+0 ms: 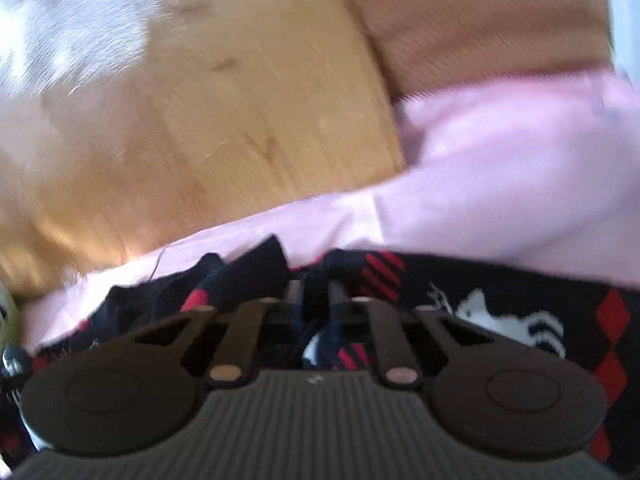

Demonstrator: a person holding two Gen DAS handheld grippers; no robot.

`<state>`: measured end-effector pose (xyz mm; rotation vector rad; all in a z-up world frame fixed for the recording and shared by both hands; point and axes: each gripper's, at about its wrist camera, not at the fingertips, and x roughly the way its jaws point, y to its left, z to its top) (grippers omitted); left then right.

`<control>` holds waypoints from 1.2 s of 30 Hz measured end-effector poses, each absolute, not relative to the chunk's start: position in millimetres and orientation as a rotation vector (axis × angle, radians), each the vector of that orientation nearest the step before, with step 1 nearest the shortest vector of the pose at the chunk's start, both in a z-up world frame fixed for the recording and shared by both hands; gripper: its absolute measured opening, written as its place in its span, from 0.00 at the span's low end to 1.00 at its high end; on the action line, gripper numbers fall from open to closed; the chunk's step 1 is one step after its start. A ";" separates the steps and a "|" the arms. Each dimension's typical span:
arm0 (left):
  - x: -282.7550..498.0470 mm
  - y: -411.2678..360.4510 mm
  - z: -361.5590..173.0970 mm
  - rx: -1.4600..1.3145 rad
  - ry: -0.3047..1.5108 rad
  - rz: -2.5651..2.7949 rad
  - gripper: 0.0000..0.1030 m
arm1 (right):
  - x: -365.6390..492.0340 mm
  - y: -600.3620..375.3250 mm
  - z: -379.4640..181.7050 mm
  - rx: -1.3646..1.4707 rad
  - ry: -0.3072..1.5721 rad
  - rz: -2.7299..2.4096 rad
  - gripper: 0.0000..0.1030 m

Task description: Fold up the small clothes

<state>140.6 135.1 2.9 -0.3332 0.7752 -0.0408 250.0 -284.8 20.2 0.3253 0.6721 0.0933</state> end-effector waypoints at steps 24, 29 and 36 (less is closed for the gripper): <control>129.4 123.3 41.5 -0.114 0.616 0.132 0.51 | 75.1 -430.0 35.0 0.454 0.599 -0.237 0.18; 134.4 76.2 62.6 -0.050 0.533 -0.020 0.50 | 16.0 -495.0 42.6 0.640 0.531 -0.418 0.19; 158.5 62.6 -7.8 -0.084 0.713 -0.062 0.46 | -24.9 -546.6 8.2 0.998 0.458 -0.492 0.23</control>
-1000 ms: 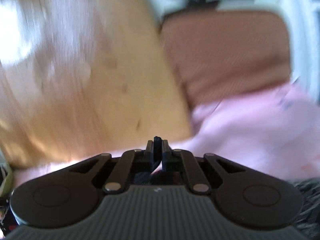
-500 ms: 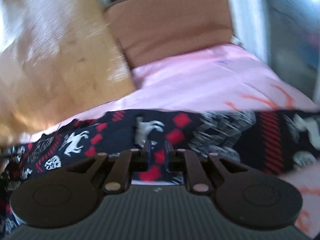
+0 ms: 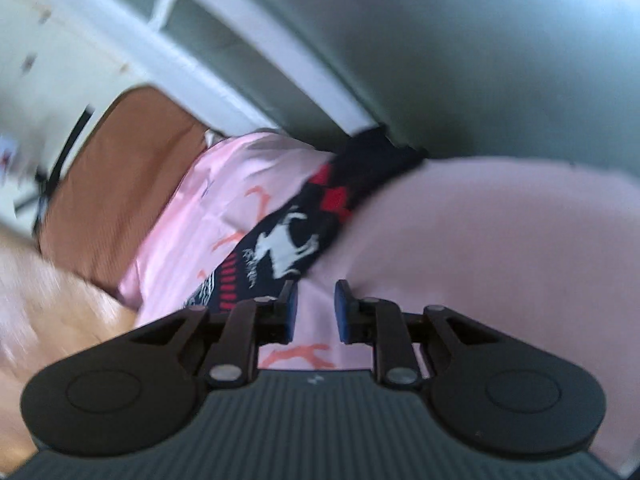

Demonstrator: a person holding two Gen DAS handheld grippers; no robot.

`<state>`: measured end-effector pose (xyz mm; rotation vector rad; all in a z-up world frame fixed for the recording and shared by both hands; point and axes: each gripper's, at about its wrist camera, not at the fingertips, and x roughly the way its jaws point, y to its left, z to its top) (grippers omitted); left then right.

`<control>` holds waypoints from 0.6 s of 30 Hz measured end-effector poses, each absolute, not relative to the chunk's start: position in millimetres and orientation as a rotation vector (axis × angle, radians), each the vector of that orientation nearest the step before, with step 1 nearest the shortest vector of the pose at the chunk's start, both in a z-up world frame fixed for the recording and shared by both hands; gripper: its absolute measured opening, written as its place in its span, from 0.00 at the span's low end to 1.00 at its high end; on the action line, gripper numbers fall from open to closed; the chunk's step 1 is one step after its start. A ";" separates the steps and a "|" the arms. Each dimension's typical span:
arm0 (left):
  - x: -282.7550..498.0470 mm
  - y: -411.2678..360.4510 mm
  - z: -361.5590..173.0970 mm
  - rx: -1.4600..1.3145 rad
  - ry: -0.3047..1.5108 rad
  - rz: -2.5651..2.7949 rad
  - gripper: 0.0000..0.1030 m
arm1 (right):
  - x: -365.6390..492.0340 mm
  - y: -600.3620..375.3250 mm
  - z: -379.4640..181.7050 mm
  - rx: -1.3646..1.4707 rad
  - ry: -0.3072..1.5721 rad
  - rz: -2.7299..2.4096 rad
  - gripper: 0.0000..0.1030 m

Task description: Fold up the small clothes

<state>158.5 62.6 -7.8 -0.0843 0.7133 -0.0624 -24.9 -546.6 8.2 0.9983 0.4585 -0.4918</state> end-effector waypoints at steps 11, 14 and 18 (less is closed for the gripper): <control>133.6 79.2 -1.5 -0.133 0.553 -0.057 0.51 | 44.4 -558.6 23.8 0.902 0.407 -0.496 0.08; 123.2 100.8 13.4 -0.256 0.456 -0.065 0.58 | 73.3 -507.9 74.0 0.702 0.359 -0.343 0.08; 125.7 127.1 16.0 -0.365 0.460 -0.077 0.58 | 122.3 -395.5 127.7 0.420 0.337 -0.035 0.08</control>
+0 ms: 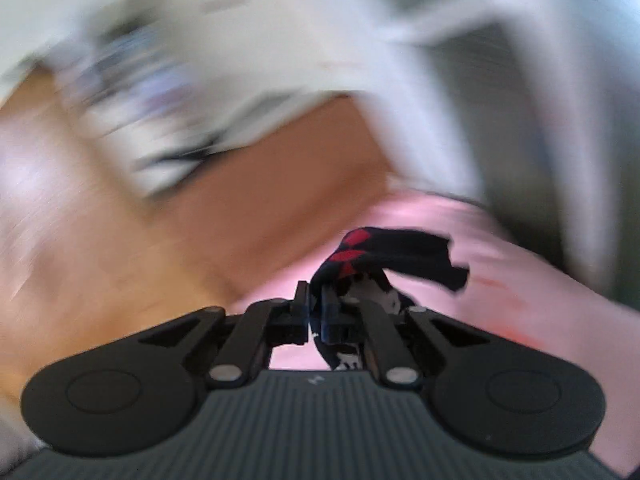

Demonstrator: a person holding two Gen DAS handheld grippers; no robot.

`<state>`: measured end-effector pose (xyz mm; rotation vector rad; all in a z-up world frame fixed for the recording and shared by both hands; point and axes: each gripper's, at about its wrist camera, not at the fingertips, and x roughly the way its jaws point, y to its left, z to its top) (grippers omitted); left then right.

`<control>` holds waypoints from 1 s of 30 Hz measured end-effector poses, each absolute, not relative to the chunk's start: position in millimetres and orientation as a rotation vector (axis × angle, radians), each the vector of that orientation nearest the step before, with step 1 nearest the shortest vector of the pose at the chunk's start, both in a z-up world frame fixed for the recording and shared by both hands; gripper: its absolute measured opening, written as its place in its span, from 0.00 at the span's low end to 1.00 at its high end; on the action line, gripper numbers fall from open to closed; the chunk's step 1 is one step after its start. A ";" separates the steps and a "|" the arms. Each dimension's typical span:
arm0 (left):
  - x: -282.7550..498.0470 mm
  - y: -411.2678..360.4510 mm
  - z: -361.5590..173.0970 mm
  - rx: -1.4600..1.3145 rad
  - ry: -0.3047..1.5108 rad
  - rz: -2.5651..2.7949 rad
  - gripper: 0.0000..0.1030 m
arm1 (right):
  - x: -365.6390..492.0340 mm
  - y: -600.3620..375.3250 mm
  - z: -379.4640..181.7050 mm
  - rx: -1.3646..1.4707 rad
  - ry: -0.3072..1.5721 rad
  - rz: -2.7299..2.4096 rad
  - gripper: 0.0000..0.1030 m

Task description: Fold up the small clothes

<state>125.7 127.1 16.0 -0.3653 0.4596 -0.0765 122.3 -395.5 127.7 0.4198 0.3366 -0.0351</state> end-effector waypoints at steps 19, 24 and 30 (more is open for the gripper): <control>141.4 137.2 8.4 -0.398 0.557 -0.099 0.64 | 148.1 -249.5 39.3 0.043 0.552 0.266 0.24; 150.3 129.1 -1.3 -0.315 0.632 -0.013 0.21 | 176.6 -317.1 18.0 0.189 0.610 0.025 0.54; 139.4 146.7 5.9 -0.376 0.556 0.017 0.07 | 191.1 -298.7 25.6 0.185 0.462 0.106 0.18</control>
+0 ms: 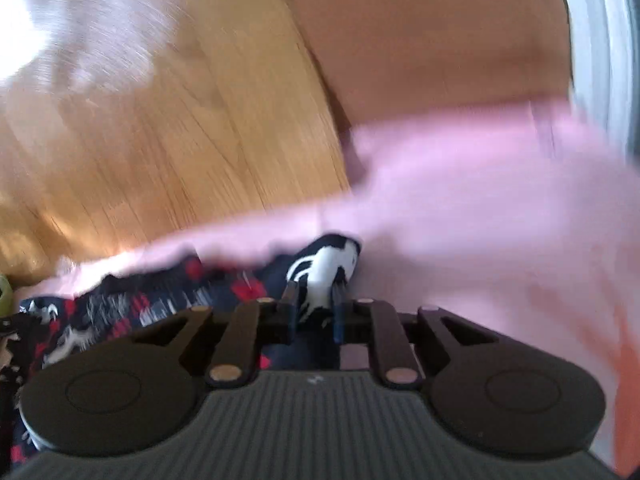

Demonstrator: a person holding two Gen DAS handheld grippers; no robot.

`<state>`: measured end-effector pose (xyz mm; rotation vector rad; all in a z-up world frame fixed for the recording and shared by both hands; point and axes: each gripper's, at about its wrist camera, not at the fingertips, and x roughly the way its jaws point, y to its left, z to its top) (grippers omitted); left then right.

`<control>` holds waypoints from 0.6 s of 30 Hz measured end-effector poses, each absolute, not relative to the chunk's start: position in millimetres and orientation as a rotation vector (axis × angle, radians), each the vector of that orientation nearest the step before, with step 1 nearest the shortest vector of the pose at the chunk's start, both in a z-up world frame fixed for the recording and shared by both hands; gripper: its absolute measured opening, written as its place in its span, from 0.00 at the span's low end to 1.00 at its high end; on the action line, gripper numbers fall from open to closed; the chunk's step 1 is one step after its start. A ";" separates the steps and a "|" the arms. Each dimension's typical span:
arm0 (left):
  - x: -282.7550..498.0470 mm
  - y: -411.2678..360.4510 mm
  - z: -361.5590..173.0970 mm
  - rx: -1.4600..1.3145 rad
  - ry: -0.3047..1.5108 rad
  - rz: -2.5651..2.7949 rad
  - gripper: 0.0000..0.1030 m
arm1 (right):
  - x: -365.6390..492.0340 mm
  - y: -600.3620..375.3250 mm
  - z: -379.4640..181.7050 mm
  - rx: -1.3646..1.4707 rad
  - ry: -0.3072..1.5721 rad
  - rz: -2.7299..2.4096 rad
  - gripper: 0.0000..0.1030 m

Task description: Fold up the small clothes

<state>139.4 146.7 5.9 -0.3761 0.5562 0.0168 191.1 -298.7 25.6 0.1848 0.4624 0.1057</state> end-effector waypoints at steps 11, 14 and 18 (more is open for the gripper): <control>143.9 154.3 3.4 -0.429 0.596 0.036 0.16 | 203.2 -273.2 10.3 0.051 0.489 0.046 0.37; 139.9 163.4 7.9 -0.491 0.561 0.068 0.32 | 190.9 -245.3 28.6 0.056 0.469 0.168 0.37; 132.7 178.8 12.5 -0.567 0.522 0.067 0.37 | 187.0 -158.1 30.2 -0.002 0.569 0.518 0.40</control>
